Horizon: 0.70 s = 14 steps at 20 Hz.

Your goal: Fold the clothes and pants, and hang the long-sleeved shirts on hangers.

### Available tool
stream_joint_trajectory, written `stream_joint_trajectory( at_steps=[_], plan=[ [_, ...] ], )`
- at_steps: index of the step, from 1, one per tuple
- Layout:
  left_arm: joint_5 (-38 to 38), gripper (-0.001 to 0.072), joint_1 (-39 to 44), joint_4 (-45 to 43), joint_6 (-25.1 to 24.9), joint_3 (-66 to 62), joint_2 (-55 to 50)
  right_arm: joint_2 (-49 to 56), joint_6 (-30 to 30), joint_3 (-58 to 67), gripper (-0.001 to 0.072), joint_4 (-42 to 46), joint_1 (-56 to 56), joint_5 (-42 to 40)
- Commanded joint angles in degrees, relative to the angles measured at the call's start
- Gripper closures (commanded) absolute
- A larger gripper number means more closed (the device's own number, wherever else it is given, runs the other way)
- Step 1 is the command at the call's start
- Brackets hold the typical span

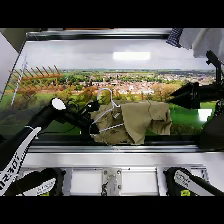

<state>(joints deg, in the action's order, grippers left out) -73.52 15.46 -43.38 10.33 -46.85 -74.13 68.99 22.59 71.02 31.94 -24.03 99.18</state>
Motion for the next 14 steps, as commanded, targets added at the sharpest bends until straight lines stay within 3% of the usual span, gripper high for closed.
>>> stream_joint_trajectory(
  at_steps=[1,7,14],
  plan=[
    [-0.04,0.0694,0.02,0.00,0.00,0.02,-0.04,7.76,-14.27,-0.94,0.0239,-5.14,-2.84,6.38],
    [-0.46,0.0694,0.04,-0.02,0.02,0.02,-0.04,12.02,-24.26,-5.42,0.0240,-5.18,0.70,6.32],
    [-0.42,0.0694,0.04,-0.02,0.00,0.02,-0.04,15.17,-25.86,-6.62,0.0239,-5.20,5.95,6.29]
  ],
)
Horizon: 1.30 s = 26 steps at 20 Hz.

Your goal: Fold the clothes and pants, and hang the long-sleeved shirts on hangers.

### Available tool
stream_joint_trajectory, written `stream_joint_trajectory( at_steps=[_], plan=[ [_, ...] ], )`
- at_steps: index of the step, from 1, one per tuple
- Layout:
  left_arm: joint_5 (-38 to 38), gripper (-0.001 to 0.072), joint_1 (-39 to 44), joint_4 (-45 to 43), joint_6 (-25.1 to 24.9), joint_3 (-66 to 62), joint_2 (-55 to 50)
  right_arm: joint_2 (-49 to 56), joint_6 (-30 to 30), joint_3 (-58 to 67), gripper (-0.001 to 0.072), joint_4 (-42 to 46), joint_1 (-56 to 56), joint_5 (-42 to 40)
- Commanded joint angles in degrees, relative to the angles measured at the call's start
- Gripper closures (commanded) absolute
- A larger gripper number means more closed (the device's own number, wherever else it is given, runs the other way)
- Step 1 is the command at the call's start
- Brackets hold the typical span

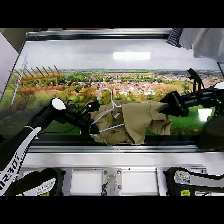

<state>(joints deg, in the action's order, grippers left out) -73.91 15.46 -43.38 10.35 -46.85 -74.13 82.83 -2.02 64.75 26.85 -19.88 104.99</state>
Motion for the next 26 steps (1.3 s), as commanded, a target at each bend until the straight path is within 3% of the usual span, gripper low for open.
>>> stream_joint_trajectory(
  at_steps=[1,26],
  plan=[
    [-0.02,0.0694,0.04,-0.02,-0.02,0.02,-0.04,1.70,-1.22,-0.35,0.0240,-0.11,2.29,0.46],
    [-0.04,0.0694,0.02,0.00,-0.02,0.02,-0.04,3.04,-1.03,-0.35,0.0240,-0.13,4.37,0.26]
  ],
)
